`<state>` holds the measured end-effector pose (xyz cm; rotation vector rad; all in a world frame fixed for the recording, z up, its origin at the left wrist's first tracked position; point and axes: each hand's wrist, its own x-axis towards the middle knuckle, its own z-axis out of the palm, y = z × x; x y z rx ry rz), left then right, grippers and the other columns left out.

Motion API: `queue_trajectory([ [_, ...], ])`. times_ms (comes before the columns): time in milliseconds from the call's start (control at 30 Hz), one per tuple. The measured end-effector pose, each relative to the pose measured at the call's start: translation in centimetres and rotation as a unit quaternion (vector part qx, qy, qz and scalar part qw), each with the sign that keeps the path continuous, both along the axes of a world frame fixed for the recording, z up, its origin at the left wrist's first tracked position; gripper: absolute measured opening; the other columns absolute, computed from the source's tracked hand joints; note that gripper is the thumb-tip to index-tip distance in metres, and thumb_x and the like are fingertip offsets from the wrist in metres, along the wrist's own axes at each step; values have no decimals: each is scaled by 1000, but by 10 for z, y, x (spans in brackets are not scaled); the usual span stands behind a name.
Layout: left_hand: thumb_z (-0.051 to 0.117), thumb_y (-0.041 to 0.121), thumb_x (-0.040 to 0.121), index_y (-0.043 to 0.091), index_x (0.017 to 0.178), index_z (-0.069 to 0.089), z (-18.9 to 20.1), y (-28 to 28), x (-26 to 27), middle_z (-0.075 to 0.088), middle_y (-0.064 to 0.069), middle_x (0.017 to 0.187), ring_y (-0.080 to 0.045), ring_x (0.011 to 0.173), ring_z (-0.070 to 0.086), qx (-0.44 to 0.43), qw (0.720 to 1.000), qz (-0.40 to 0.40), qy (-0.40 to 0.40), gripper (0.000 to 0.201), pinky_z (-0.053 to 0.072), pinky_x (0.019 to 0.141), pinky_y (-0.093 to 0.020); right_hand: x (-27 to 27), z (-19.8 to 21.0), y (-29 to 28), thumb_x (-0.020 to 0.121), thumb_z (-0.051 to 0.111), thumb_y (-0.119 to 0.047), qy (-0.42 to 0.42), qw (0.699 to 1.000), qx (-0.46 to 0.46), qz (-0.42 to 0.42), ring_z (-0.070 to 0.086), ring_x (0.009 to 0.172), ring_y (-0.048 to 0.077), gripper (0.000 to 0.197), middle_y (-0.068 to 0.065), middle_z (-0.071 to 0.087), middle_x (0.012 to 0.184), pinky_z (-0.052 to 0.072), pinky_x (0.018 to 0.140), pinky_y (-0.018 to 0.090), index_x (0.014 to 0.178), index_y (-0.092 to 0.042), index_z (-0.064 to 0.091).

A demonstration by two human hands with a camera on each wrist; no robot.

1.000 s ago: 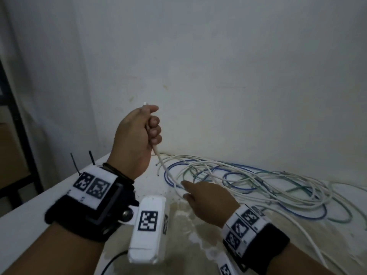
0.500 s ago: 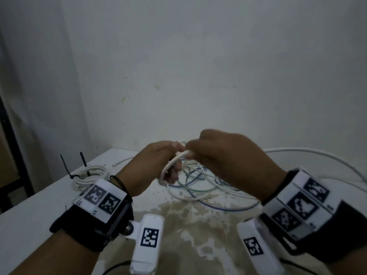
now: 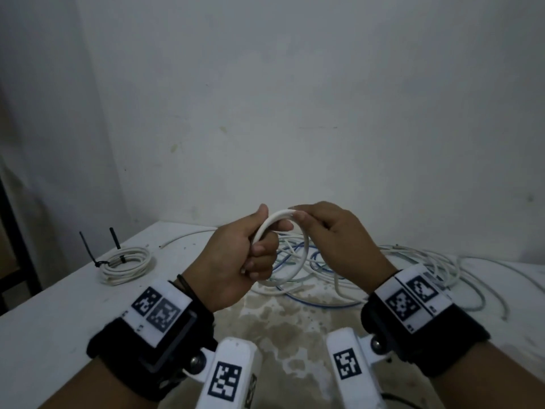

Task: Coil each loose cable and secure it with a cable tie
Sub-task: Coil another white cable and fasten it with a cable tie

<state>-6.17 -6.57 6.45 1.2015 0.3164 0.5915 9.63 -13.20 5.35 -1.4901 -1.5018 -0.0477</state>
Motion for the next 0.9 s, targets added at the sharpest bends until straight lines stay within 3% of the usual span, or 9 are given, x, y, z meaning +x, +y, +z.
queue_trajectory([
  [67,32,46,97,7,85,64,1,-3,1,26,5,42,-5,31,19,9,1000,6,-4,52,14,37,-20,-4,0,-1,97,49,-29,56,998,-1,32,62,90,7,20,-6,69,95,46,76,16,99,-34,68],
  [200,37,47,94,8,82,59,0,-9,1,26,5,42,-5,30,19,27,999,23,-19,46,14,37,-21,-10,0,-4,98,47,-29,84,994,9,62,58,74,25,24,-7,64,74,46,66,30,85,-29,67],
  [267,37,43,96,9,81,56,-1,-11,2,29,4,44,-6,31,22,37,999,30,-18,42,17,38,-21,-9,-1,-4,98,47,-28,84,994,16,63,53,65,23,25,-5,60,69,42,60,26,82,-27,65],
  [400,38,41,97,12,82,50,0,-11,2,32,6,47,-5,32,26,20,1000,13,-13,35,20,37,-18,-6,-3,-4,98,46,-27,77,995,31,49,46,56,3,26,-4,56,66,36,55,14,77,-34,60],
  [533,40,39,95,14,76,48,6,-7,1,25,8,42,-3,30,20,-29,997,23,-61,32,11,38,-19,-4,-11,-2,98,45,-32,69,996,50,12,47,54,14,30,5,54,63,36,51,20,71,-24,55],
  [600,40,36,96,14,74,48,15,-1,-3,24,7,42,-3,29,19,-56,992,43,-109,32,10,38,-19,0,-20,-3,98,44,-34,65,997,39,-7,43,51,14,29,4,53,61,34,48,19,74,-23,53],
  [733,39,30,93,15,73,48,38,14,-17,26,6,43,-5,30,21,-67,977,87,-181,26,12,38,-17,7,-38,-1,97,44,-36,30,999,8,-22,40,48,17,23,15,52,62,28,46,23,85,-19,52],
  [833,33,27,100,16,73,44,48,26,-27,28,7,43,-6,31,24,-65,964,137,-217,31,17,35,-15,7,-48,2,97,46,-34,-7,999,-22,-37,41,49,8,19,-3,43,56,30,48,20,84,-20,45],
  [900,31,29,101,18,72,41,53,33,-35,31,8,44,-6,32,26,-56,958,161,-230,33,22,34,-14,10,-53,4,98,45,-33,-39,997,-31,-58,43,54,5,16,-6,43,60,32,51,18,87,-21,44],
])
